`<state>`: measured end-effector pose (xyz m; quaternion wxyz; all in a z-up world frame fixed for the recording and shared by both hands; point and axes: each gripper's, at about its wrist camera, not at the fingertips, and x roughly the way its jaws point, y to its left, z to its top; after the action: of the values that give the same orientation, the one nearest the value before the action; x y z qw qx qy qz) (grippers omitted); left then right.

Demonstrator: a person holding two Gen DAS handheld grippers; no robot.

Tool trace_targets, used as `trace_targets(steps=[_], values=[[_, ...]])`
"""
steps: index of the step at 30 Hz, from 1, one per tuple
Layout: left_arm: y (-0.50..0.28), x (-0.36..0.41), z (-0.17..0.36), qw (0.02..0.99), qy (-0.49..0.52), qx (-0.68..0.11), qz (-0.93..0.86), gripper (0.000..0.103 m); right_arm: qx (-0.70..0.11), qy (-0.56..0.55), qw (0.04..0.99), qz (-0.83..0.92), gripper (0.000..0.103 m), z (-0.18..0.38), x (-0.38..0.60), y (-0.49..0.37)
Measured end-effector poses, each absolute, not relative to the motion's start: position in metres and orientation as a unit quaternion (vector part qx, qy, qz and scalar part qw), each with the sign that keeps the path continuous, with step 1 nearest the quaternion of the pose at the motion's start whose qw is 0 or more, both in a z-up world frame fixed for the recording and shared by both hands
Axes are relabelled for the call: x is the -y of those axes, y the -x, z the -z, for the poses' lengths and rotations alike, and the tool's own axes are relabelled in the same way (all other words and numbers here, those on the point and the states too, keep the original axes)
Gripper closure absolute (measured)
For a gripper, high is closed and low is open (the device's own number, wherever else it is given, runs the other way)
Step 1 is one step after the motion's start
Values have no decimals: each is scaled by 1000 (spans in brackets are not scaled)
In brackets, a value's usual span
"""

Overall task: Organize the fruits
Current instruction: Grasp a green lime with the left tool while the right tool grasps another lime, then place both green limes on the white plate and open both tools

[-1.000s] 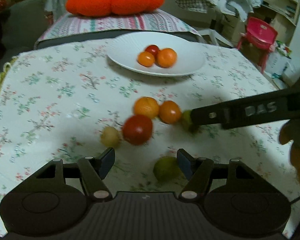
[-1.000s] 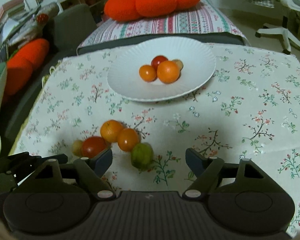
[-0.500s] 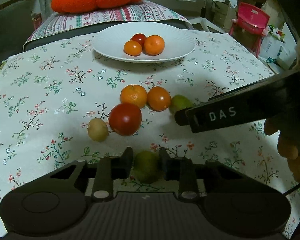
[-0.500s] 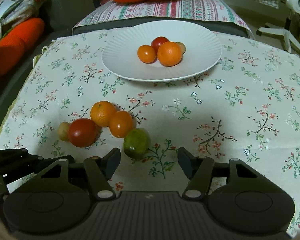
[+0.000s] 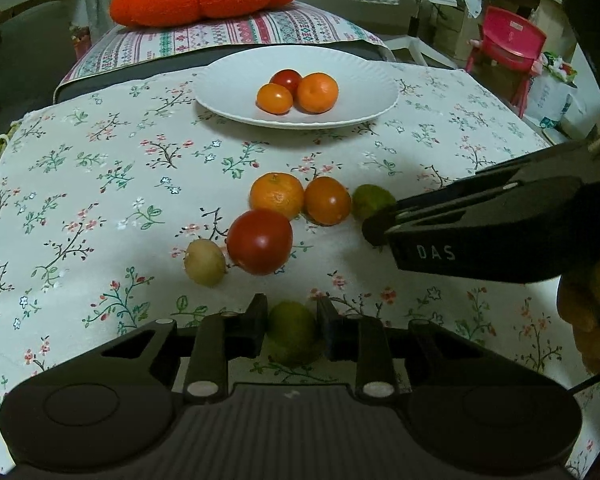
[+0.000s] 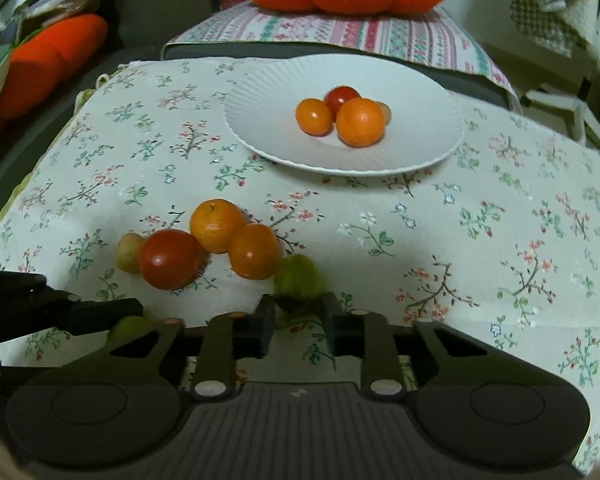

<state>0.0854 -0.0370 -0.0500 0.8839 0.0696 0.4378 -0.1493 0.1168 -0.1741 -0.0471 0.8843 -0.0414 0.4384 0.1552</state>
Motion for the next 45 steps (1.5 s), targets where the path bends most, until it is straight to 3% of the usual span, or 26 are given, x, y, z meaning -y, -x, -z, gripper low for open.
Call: trace_targets(steps=[10, 12, 13, 18, 19, 21, 22, 23, 24, 26, 35, 45], values=[[-86, 33, 43, 892, -61, -426, 143, 102, -420, 22, 892, -165, 83, 38, 177, -115], [-86, 31, 40, 895, -54, -420, 143, 102, -410, 15, 897, -164, 89, 35, 180, -114], [-86, 30, 39, 896, -50, -418, 142, 102, -406, 13, 899, -165, 98, 33, 181, -114], [-88, 28, 36, 900, -43, -412, 138, 102, -404, 20, 896, -185, 97, 32, 179, -114], [-89, 28, 37, 899, -44, -415, 137, 102, -406, 30, 894, -187, 95, 34, 176, -114], [-89, 29, 38, 897, -43, -418, 138, 102, -404, 53, 897, -170, 72, 37, 170, -112], [-89, 29, 38, 896, -45, -419, 139, 101, -405, 67, 897, -164, 46, 39, 167, -112], [-88, 29, 39, 896, -47, -419, 139, 101, -404, 72, 898, -161, 44, 40, 167, -111], [-88, 30, 39, 896, -49, -419, 139, 101, -406, 69, 897, -164, 48, 40, 167, -111], [-88, 29, 38, 897, -47, -418, 138, 101, -426, 46, 885, -185, 79, 44, 170, -115], [-90, 24, 34, 901, -37, -411, 134, 101, -418, 48, 890, -178, 81, 43, 173, -114], [-103, 12, 6, 922, 7, -361, 139, 101, -362, -61, 912, -183, 81, 16, 209, -123]])
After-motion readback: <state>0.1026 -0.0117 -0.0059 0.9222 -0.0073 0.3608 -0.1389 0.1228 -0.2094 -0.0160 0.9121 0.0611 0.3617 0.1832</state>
